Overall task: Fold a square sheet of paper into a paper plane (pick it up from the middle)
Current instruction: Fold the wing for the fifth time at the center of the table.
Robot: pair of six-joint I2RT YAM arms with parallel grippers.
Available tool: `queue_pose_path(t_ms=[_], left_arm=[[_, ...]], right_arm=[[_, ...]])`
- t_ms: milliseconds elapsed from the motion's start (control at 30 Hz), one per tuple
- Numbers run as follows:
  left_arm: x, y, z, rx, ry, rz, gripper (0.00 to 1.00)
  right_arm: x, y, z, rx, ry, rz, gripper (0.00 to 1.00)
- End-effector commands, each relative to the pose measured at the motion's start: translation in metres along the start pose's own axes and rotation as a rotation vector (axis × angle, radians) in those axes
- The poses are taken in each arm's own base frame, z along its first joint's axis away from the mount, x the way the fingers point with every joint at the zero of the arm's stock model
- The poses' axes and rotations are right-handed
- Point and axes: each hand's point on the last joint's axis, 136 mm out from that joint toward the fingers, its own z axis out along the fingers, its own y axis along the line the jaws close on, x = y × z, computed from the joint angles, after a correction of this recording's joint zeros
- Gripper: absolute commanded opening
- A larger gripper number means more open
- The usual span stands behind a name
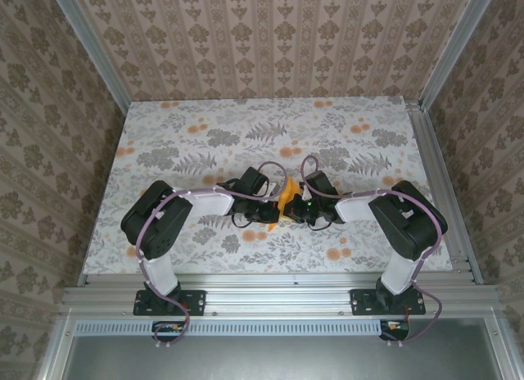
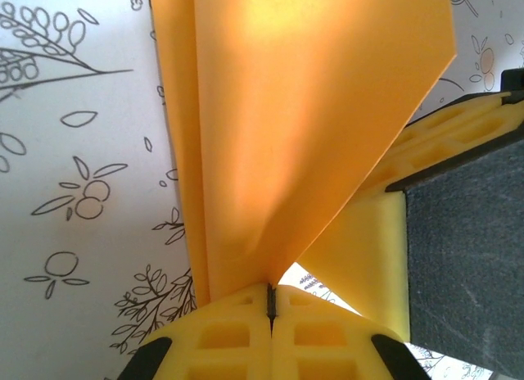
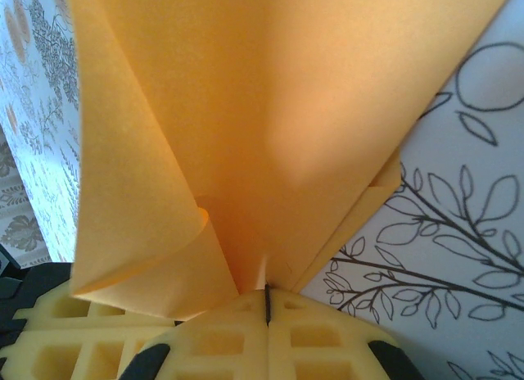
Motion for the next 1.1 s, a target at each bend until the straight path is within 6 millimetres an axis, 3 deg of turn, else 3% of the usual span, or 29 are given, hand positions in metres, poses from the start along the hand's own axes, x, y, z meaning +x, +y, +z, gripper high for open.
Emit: queue_pose_path(t_ms=[0, 400, 600, 900, 1067], left_arm=[[0.008, 0.011, 0.003, -0.053, 0.036, 0.015, 0.03], [0.008, 0.012, -0.001, -0.045, 0.039, 0.045, 0.09], [0.008, 0.010, 0.000, -0.034, 0.043, 0.051, 0.10], [0.008, 0.009, -0.001, -0.023, 0.048, 0.059, 0.14], [0.008, 0.007, -0.001, -0.016, 0.048, 0.059, 0.16]], right_arm=[[0.003, -0.012, -0.006, 0.036, 0.000, 0.013, 0.01], [-0.021, 0.023, -0.038, -0.102, -0.063, -0.014, 0.15], [-0.027, 0.026, -0.030, -0.116, -0.040, -0.019, 0.27], [-0.031, 0.030, -0.020, -0.135, -0.024, -0.022, 0.32], [-0.029, 0.018, -0.014, -0.086, -0.002, -0.013, 0.25]])
